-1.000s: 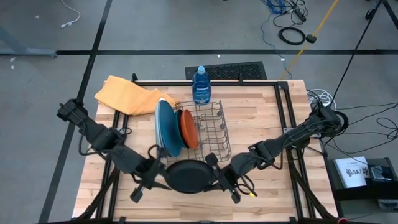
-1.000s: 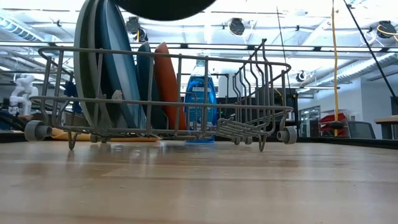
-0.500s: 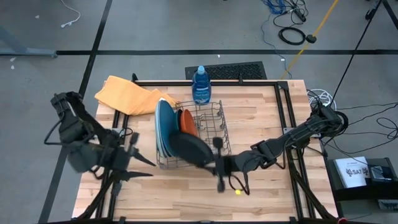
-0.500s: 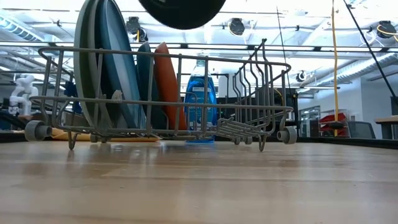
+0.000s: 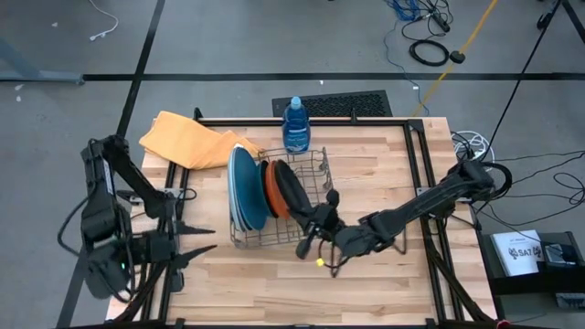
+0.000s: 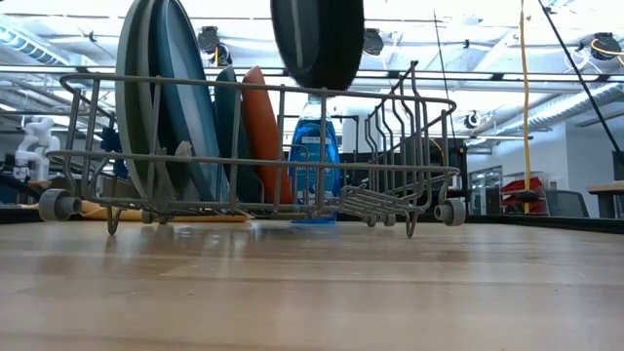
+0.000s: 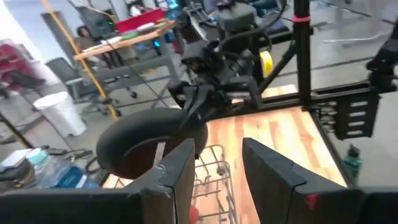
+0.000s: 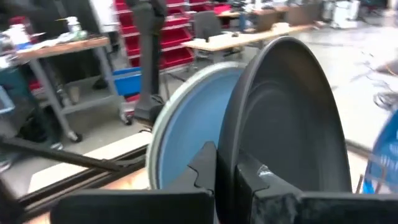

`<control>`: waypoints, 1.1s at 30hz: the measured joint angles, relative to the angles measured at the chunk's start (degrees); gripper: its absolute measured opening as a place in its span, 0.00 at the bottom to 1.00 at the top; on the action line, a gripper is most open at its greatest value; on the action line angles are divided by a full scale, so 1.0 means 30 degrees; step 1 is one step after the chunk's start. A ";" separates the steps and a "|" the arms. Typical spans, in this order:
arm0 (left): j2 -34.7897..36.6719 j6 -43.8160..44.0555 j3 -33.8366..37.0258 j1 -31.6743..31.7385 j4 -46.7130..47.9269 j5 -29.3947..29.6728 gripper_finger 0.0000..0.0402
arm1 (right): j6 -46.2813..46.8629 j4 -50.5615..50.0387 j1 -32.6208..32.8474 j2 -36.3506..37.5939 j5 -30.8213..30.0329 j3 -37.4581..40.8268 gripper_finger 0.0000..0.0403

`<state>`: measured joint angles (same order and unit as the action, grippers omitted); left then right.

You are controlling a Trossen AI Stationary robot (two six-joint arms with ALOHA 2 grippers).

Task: Sort dishes
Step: Put the black plate in the dish rack

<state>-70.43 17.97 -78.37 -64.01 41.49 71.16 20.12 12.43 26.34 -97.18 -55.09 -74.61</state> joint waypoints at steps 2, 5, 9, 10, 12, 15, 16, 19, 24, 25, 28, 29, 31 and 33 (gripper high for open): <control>-0.0198 0.1005 0.0795 -0.0405 -0.0015 0.0978 0.34 | 0.0912 0.0565 -0.0097 -0.0828 -0.0662 0.0000 0.02; -0.0394 0.2612 0.2003 -0.0948 -0.0007 0.2649 0.34 | 0.1532 0.1941 -0.0318 -0.1799 -0.1185 0.0000 0.02; -0.0496 0.4964 0.3522 -0.1519 0.0021 0.3668 0.34 | 0.2660 0.3101 -0.0705 -0.2781 -0.1167 0.0000 0.02; -0.0491 0.5512 0.3830 -0.1673 0.0017 0.3901 0.34 | 0.3156 0.3094 -0.0806 -0.3032 -0.1199 0.0000 0.02; -0.0475 0.6390 0.4337 -0.1982 0.0051 0.4134 0.34 | 0.3881 0.3001 -0.0922 -0.3444 -0.1586 0.0007 0.02; -0.0483 0.6900 0.4836 -0.2457 -0.0007 0.4196 0.34 | 0.4665 0.2992 -0.1169 -0.3810 -0.2294 0.0007 0.02; -0.0483 0.6917 0.4989 -0.2632 -0.0034 0.4333 0.34 | 0.4985 0.2994 -0.1243 -0.3884 -0.2281 0.0007 0.02; -0.0483 0.6910 0.5165 -0.3032 -0.0036 0.4857 0.34 | 0.5873 0.2858 -0.1455 -0.4057 -0.2310 0.0007 0.02; -0.0475 0.6910 0.5165 -0.3610 -0.0057 0.5297 0.34 | 0.7552 0.1608 -0.1590 -0.4045 -0.3503 -0.0007 0.02; -0.0475 0.6910 0.5165 -0.3722 -0.0070 0.5332 0.34 | 0.7806 0.1380 -0.1635 -0.4045 -0.3542 -0.0026 0.02; -0.0475 0.6910 0.5165 -0.3890 -0.0078 0.5367 0.34 | 0.8428 0.1086 -0.1856 -0.4022 -0.3311 -0.0036 0.02; -0.0475 0.6910 0.5165 -0.3927 -0.0078 0.5377 0.34 | 0.8670 0.0802 -0.1907 -0.4016 -0.3251 -0.0036 0.02; -0.0475 0.6910 0.5165 -0.3956 -0.0081 0.5459 0.34 | 0.9219 -0.0036 -0.1941 -0.3995 -0.3370 -0.0050 0.02; -0.0475 0.6910 0.5165 -0.3956 -0.0149 0.5463 0.34 | 0.9681 -0.0752 -0.2023 -0.3974 -0.3462 -0.0073 0.02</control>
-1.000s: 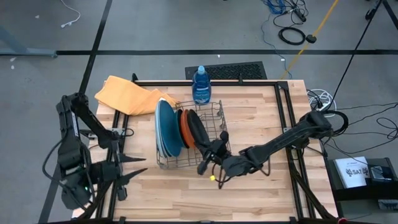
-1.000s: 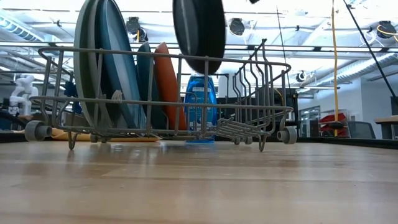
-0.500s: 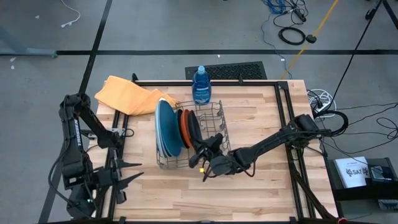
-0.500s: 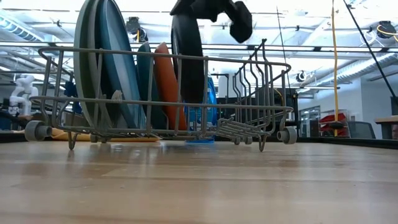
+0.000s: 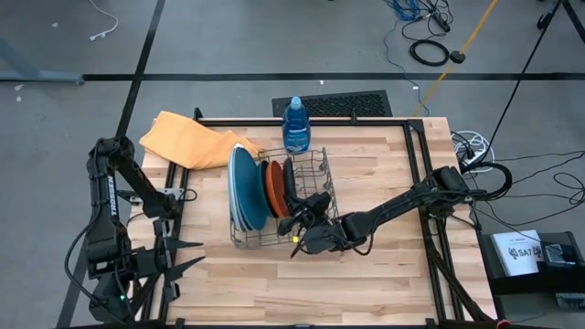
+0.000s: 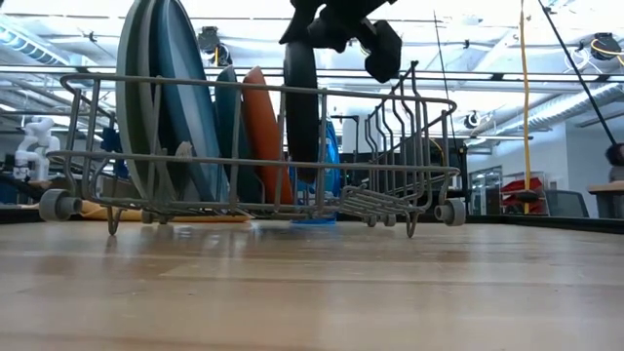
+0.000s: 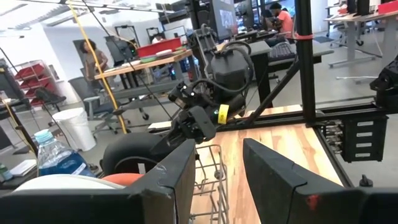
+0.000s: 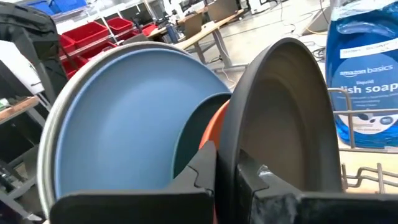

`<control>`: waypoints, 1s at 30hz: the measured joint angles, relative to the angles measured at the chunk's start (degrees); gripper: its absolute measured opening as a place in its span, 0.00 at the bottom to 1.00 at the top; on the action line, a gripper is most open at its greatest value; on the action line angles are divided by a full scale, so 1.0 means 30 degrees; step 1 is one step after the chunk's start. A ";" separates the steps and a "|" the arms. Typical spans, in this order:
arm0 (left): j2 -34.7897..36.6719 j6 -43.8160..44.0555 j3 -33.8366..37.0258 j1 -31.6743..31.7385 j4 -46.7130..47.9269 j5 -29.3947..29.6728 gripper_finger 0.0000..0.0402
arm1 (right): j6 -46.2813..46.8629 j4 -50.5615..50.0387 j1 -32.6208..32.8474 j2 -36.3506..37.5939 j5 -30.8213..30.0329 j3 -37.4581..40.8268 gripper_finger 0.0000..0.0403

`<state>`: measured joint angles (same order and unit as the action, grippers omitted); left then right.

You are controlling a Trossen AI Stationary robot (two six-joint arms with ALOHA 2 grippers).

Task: Sort dishes
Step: Put the black plate in the dish rack

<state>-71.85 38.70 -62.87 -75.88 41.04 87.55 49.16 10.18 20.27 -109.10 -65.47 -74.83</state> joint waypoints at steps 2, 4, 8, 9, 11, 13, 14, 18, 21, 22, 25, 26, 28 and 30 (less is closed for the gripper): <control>0.0000 0.0000 0.0000 0.0000 -0.0010 0.0003 0.34 | 0.0490 -0.0622 -0.0179 0.0020 0.0257 0.0000 0.02; 0.0000 0.0007 0.0000 0.0000 -0.0017 0.0000 0.34 | 0.0637 -0.1086 -0.0356 0.0031 0.0602 0.0000 0.02; 0.0000 0.0015 0.0000 0.0007 -0.0038 0.0000 0.34 | 0.0461 -0.1976 -0.0512 0.0031 0.0574 0.0007 0.03; 0.0000 0.0010 0.0000 0.0007 -0.0038 0.0000 0.34 | 0.0298 -0.2025 -0.0541 0.0022 0.0659 0.0008 0.03; 0.0000 0.0015 0.0000 0.0007 -0.0046 0.0000 0.34 | 0.0189 -0.2033 -0.0690 0.0002 0.1159 0.0015 0.03; 0.0000 0.0016 0.0000 0.0014 -0.0088 0.0000 0.34 | 0.0062 -0.2091 -0.0905 0.0009 0.2018 0.0022 0.03; 0.0000 0.0015 0.0000 0.0012 -0.0082 0.0000 0.34 | -0.0048 -0.2080 -0.0962 0.0009 0.2238 0.0022 0.04; 0.0000 0.0022 0.0000 0.0009 -0.0082 0.0000 0.34 | -0.0441 -0.1916 -0.0976 -0.0015 0.2289 0.0036 0.04; 0.0000 0.0029 0.0000 0.0007 -0.0082 0.0000 0.34 | -0.1061 -0.1242 -0.0976 -0.0037 0.2349 0.0068 0.03; 0.0000 0.0029 0.0000 0.0007 -0.0082 0.0000 0.34 | -0.1267 -0.1065 -0.0976 -0.0053 0.2384 0.0073 0.02; 0.0000 0.0046 0.0000 0.0007 -0.0087 -0.0019 0.34 | -0.1291 -0.0977 -0.0917 -0.0064 0.2499 0.0080 0.02; 0.0000 0.0066 0.0000 0.0009 -0.0129 -0.0097 0.34 | -0.1142 -0.0955 -0.0861 -0.0064 0.2491 0.0087 0.02; 0.0000 0.0051 0.0000 0.0008 -0.0235 -0.0168 0.34 | -0.0909 -0.0736 -0.0747 -0.0064 0.2470 0.0095 0.02; 0.0000 0.0046 0.0000 0.0002 -0.0235 -0.0175 0.34 | -0.0903 -0.0593 -0.0684 -0.0064 0.2386 0.0102 0.02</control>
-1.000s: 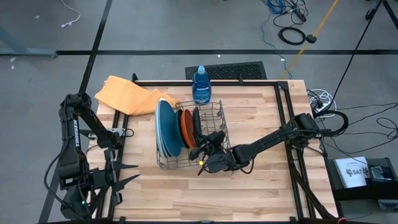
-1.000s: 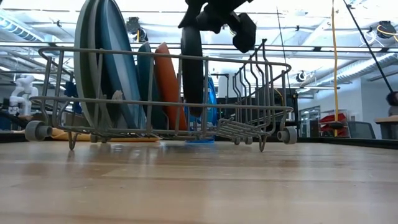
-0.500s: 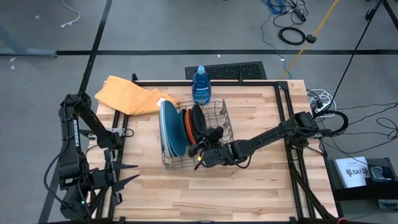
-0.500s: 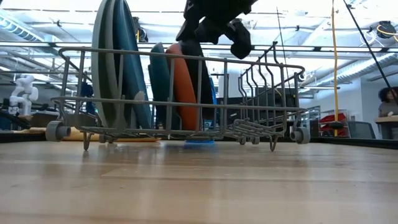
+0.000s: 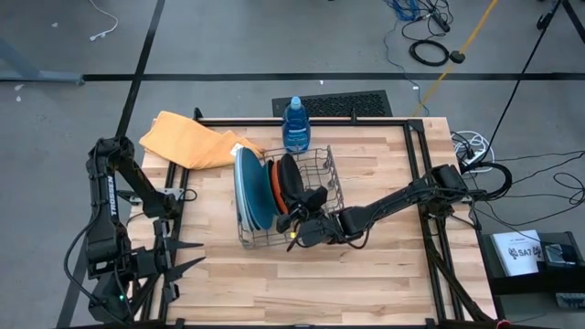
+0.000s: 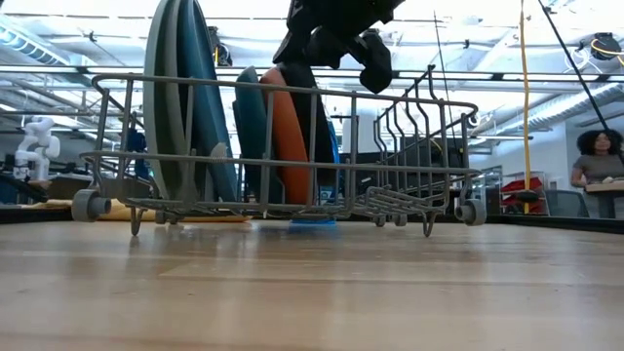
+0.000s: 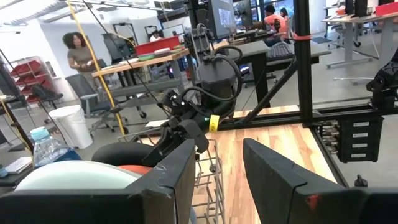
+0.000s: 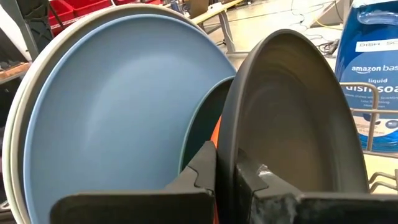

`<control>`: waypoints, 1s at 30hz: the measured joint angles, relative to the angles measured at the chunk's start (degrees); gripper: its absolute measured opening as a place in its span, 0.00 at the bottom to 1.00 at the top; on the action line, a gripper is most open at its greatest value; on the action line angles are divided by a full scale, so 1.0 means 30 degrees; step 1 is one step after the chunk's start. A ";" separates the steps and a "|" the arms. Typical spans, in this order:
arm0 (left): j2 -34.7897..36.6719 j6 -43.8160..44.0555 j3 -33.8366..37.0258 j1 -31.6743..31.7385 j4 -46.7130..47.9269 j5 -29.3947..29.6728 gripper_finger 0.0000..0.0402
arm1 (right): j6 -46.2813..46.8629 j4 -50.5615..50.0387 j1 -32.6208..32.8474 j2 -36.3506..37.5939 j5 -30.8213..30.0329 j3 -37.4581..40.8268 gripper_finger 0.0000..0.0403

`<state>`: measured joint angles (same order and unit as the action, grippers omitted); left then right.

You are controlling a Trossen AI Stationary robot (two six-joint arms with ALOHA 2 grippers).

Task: Sort dishes
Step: Put the black plate in the dish rack

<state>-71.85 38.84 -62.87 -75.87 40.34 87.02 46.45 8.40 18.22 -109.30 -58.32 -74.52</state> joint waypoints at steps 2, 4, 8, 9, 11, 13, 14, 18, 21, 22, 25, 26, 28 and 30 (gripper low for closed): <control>0.0000 -0.0031 0.0000 -0.0002 0.0000 -0.0017 0.34 | 0.0027 0.0016 0.0058 -0.0007 -0.0194 0.0007 0.02; 0.0000 -0.0031 0.0000 -0.0002 0.0001 -0.0044 0.34 | 0.0131 0.0068 0.0065 0.0009 -0.0229 0.0007 0.02; 0.0000 -0.0036 0.0000 -0.0002 0.0000 -0.0056 0.34 | 0.0128 0.0277 0.0065 0.0204 -0.0273 0.0044 0.02; 0.0000 -0.0039 0.0000 -0.0002 0.0007 -0.0058 0.34 | 0.0070 0.0289 0.0065 0.0319 -0.0270 0.0044 0.02; 0.0000 -0.0034 0.0000 -0.0002 0.0005 -0.0058 0.34 | -0.0418 0.0136 0.0083 0.0683 -0.0235 0.0051 0.02; 0.0000 -0.0039 0.0000 0.0002 0.0007 -0.0066 0.34 | -0.0708 -0.0445 0.0111 0.1183 -0.0044 0.0054 0.02; 0.0000 -0.0039 0.0000 0.0005 0.0004 -0.0066 0.34 | -0.0750 -0.0803 0.0116 0.1481 0.0079 0.0058 0.02; 0.0000 -0.0039 0.0000 0.0012 0.0007 -0.0073 0.34 | -0.1076 -0.3177 0.0195 0.2797 -0.0324 0.0051 0.02; 0.0000 -0.0034 0.0000 0.0012 -0.0007 -0.0073 0.34 | -0.1329 -0.4999 0.0211 0.4258 -0.0343 0.0051 0.02; 0.0000 -0.0039 0.0000 0.0012 -0.0029 -0.0080 0.34 | -0.1468 -0.5590 0.0215 0.4863 -0.0201 0.0044 0.02; 0.0000 -0.0046 0.0000 0.0012 -0.0100 -0.0080 0.34 | -0.1670 -0.7269 0.0218 0.6534 0.0402 0.0036 0.02; 0.0000 -0.0050 0.0000 0.0012 -0.0102 -0.0080 0.34 | -0.1780 -0.7611 0.0218 0.6999 0.0539 0.0036 0.02; 0.0000 -0.0053 0.0000 0.0012 -0.0102 -0.0080 0.34 | -0.1956 -0.8047 0.0225 0.7891 0.0628 0.0036 0.02; 0.0000 -0.0061 0.0000 0.0022 -0.0102 -0.0080 0.34 | -0.2048 -0.8052 0.0218 0.8534 0.1140 0.0029 0.02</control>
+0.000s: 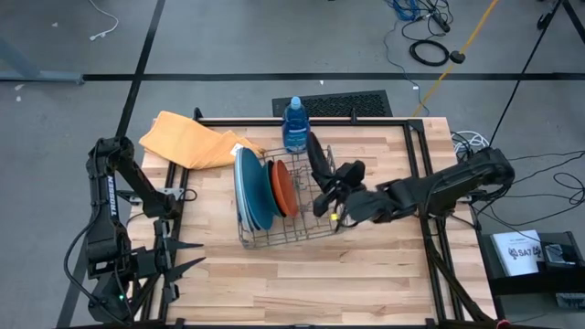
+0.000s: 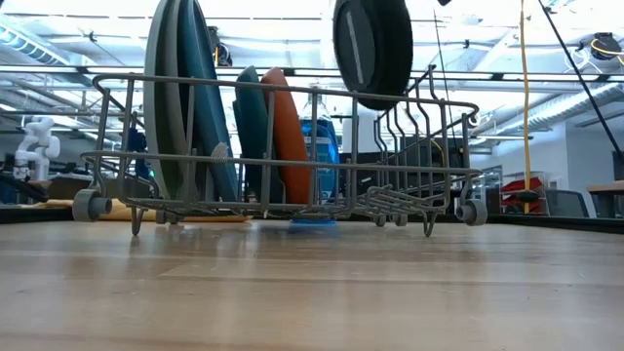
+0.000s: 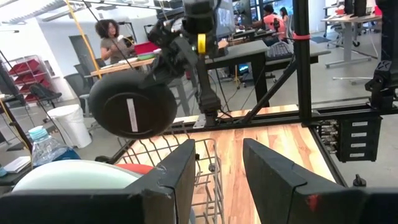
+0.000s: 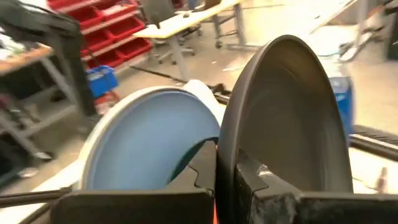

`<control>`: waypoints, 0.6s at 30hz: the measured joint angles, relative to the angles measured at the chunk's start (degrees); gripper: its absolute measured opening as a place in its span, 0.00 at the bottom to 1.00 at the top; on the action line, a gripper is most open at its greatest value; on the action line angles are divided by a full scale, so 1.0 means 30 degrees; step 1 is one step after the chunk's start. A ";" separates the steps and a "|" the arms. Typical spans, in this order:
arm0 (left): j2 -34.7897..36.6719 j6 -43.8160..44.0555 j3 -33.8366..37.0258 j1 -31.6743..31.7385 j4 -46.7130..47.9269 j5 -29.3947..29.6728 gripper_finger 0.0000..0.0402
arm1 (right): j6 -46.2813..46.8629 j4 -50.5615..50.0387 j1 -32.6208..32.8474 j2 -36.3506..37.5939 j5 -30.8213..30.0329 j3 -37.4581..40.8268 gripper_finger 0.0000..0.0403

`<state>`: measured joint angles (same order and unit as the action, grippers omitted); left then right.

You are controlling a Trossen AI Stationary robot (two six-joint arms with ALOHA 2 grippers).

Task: Sort dishes
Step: Put the black plate in the dish rack

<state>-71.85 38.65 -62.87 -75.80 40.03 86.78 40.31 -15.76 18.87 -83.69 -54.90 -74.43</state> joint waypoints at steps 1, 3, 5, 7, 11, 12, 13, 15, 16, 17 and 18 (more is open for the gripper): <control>0.0000 0.0000 0.0000 0.0012 0.0000 0.0000 0.34 | -0.0013 0.0149 0.0000 0.0220 0.0393 -0.0001 0.02; 0.0000 -0.0007 0.0000 0.0010 0.0000 0.0000 0.34 | -0.0083 0.0509 0.0000 0.0359 0.0818 -0.0015 0.02; 0.0000 -0.0007 0.0000 0.0005 0.0000 0.0000 0.34 | -0.0085 0.1043 0.0000 0.0362 0.1349 -0.0002 0.02; 0.0000 -0.0007 0.0000 0.0005 -0.0007 0.0000 0.34 | -0.0234 0.2867 -0.0028 0.0403 0.1950 0.0552 0.02; 0.0000 -0.0003 0.0000 0.0008 -0.0234 0.0000 0.34 | -0.0224 0.7757 -0.0369 0.0810 0.2954 0.3627 0.02; 0.0007 0.0015 0.0000 0.0005 -0.0266 0.0000 0.34 | 0.0077 0.8962 -0.0458 0.0997 0.2871 0.4606 0.02; 0.0007 0.0010 0.0000 0.0005 -0.0330 0.0000 0.34 | 0.0344 1.0193 -0.0543 0.1209 0.2710 0.5628 0.02; 0.0007 -0.0015 0.0000 0.0012 -0.0655 0.0000 0.34 | 0.1061 1.2912 -0.0576 0.1428 0.2191 0.7546 0.02; 0.0007 -0.0015 0.0000 0.0012 -0.0678 0.0007 0.34 | 0.1354 1.4348 -0.0567 0.1429 0.2064 0.8418 0.02; 0.0007 -0.0020 0.0000 0.0005 -0.0664 0.0000 0.34 | 0.1553 1.5779 -0.0542 0.1315 0.1963 0.9163 0.02; 0.0007 -0.0055 0.0000 0.0007 -0.0656 0.0000 0.34 | 0.1703 1.7152 -0.0488 0.1070 0.1824 0.9733 0.02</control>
<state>-71.83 38.49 -62.87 -75.78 38.06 86.78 45.42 35.70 17.41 -80.48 -49.42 -45.23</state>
